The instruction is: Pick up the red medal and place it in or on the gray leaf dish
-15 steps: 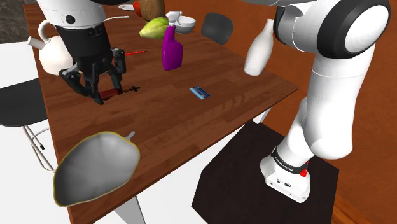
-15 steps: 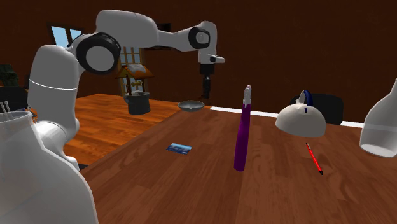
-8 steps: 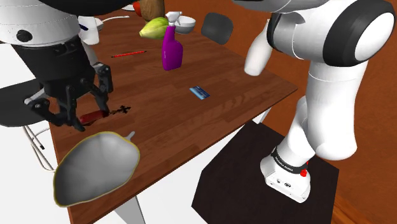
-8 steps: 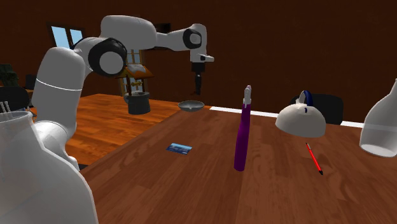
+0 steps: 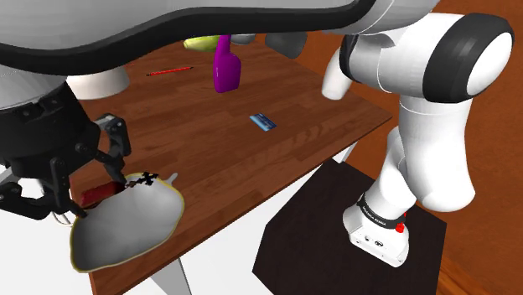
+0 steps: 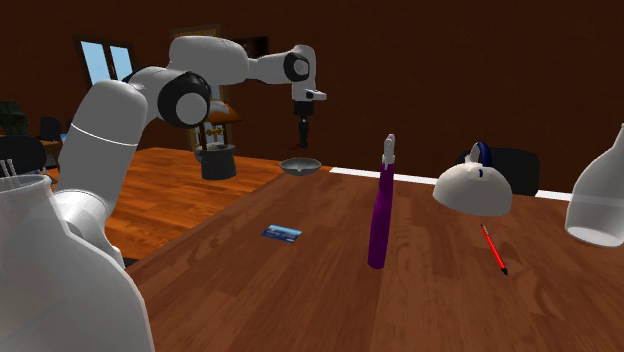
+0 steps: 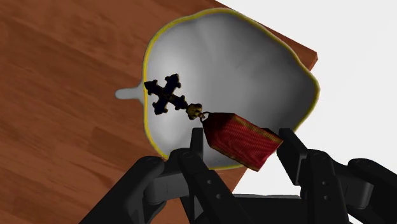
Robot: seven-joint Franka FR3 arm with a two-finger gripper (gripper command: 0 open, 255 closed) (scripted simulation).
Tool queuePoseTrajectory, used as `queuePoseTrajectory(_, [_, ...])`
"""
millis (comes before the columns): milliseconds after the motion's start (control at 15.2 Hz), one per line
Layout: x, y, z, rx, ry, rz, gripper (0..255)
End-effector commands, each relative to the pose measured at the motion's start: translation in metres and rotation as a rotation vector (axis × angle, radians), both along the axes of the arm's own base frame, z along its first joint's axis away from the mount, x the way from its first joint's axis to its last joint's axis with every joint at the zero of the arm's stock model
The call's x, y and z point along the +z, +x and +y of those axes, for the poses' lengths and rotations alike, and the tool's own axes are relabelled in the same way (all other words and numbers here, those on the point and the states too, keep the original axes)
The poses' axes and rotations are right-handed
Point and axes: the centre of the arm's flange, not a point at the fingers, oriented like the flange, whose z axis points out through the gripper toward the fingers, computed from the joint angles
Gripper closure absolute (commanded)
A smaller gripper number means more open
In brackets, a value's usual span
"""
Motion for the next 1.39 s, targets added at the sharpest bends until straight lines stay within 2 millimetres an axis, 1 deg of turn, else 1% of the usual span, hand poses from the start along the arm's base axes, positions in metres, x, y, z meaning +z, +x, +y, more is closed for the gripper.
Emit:
queuePoseTrajectory(0, [-0.011,-0.001,0.000,-0.001,0.000,0.000,255])
queuePoseTrajectory(528, [-0.053,-0.001,0.000,-0.001,0.000,0.000,255])
queuePoseTrajectory(594, [-0.062,-0.001,0.000,-0.001,0.000,0.000,255])
queuePoseTrajectory(1122, [-0.062,-0.001,0.000,-0.001,0.000,0.000,255])
queuePoseTrajectory(1188, [-0.062,-0.001,0.000,-0.001,0.000,0.000,0])
queuePoseTrajectory(1320, [-0.062,-0.001,0.000,-0.001,0.000,0.000,0])
